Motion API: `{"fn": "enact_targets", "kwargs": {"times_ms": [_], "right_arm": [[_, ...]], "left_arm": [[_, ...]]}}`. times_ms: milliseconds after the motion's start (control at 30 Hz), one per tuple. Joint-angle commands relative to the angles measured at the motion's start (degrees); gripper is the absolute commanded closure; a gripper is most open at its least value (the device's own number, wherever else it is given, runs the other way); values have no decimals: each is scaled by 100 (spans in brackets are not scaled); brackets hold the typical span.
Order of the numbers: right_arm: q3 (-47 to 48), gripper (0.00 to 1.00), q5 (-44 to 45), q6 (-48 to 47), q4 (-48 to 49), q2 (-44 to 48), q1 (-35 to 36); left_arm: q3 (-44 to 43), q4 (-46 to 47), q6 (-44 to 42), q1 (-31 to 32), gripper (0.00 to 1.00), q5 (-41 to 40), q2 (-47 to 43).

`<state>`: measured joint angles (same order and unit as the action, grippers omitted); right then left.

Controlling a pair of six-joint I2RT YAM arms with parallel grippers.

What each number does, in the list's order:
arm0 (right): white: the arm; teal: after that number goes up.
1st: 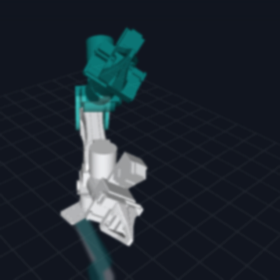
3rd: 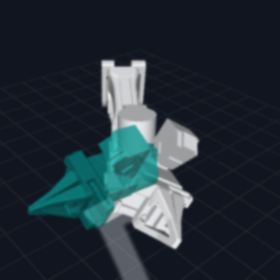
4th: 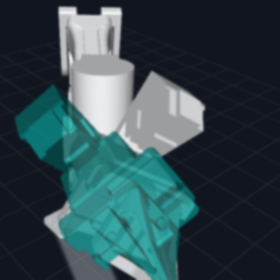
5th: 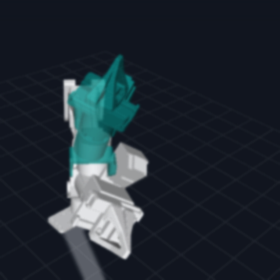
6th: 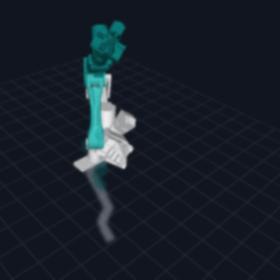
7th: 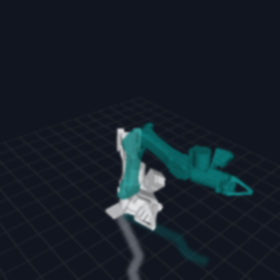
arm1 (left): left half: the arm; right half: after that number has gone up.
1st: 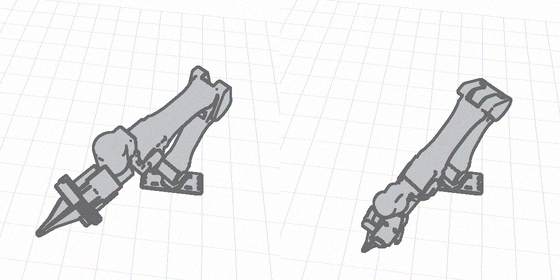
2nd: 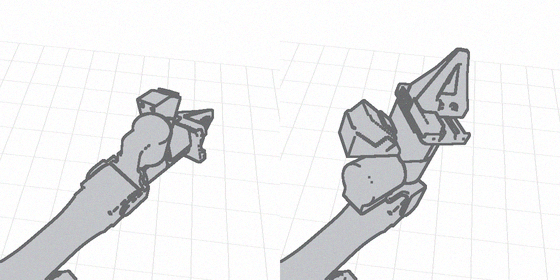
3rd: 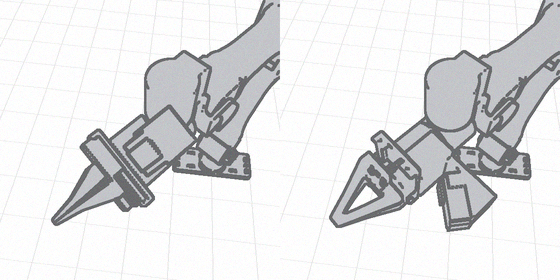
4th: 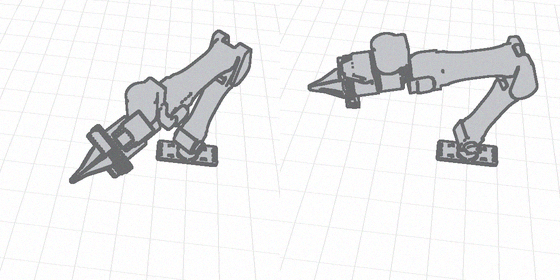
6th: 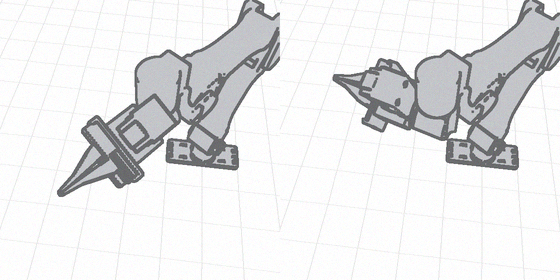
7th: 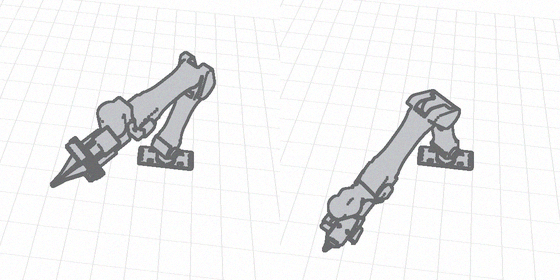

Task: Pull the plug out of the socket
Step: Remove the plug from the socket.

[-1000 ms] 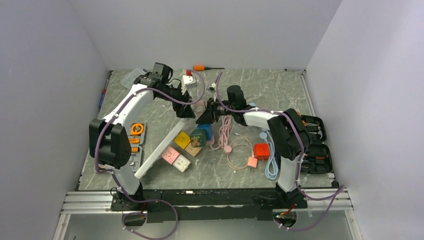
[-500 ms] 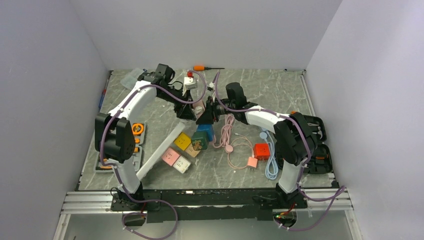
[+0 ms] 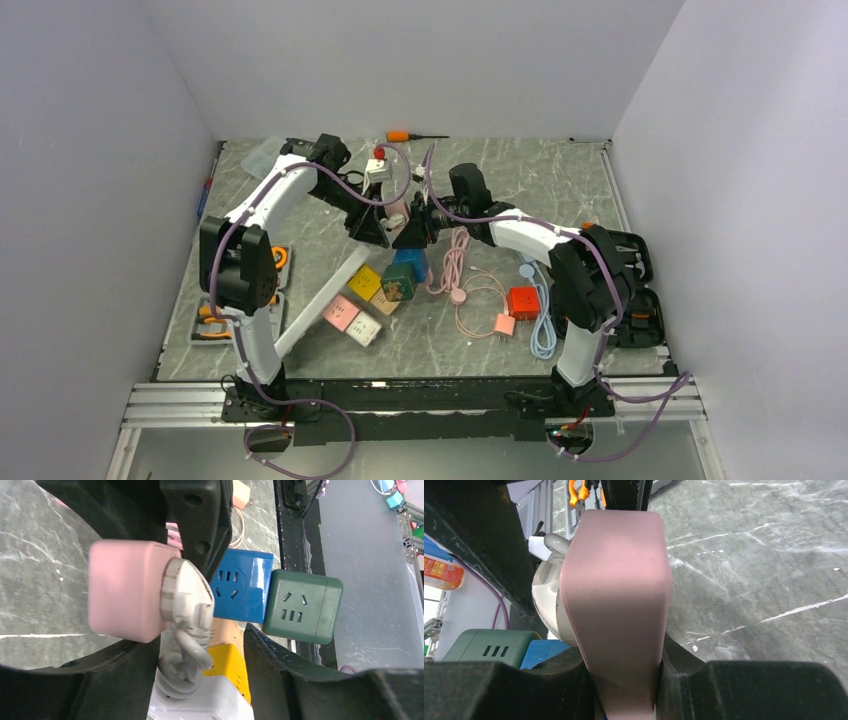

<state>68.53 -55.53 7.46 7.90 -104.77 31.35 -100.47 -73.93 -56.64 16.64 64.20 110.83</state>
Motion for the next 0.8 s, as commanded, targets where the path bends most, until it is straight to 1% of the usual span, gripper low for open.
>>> {"fn": "enact_targets", "kwargs": {"times_ms": [0,100,167,267,467,533,633,767], "right_arm": [[324,100,-99,-157,449,740,42],[326,100,-41,-205,414,800,37],[335,100,-22,-225,392,810,33],[349,100,-56,-202,405,789,37],[428,100,-60,-367,161,647,113],[466,100,-60,-381,95,585,129],[451,100,-24,-346,101,544,112],[521,100,-27,-159,177,444,39]], "left_arm": [[449,517,166,42,33,158,-606],[473,564,153,41,31,181,-682],[315,360,57,41,35,247,-618],[95,-17,-185,41,44,379,-484],[-109,-340,-442,65,51,549,-386],[-250,-644,-687,67,58,597,-318],[-397,-944,-901,67,75,619,-220],[-230,-979,-1025,67,88,568,-263]]}}
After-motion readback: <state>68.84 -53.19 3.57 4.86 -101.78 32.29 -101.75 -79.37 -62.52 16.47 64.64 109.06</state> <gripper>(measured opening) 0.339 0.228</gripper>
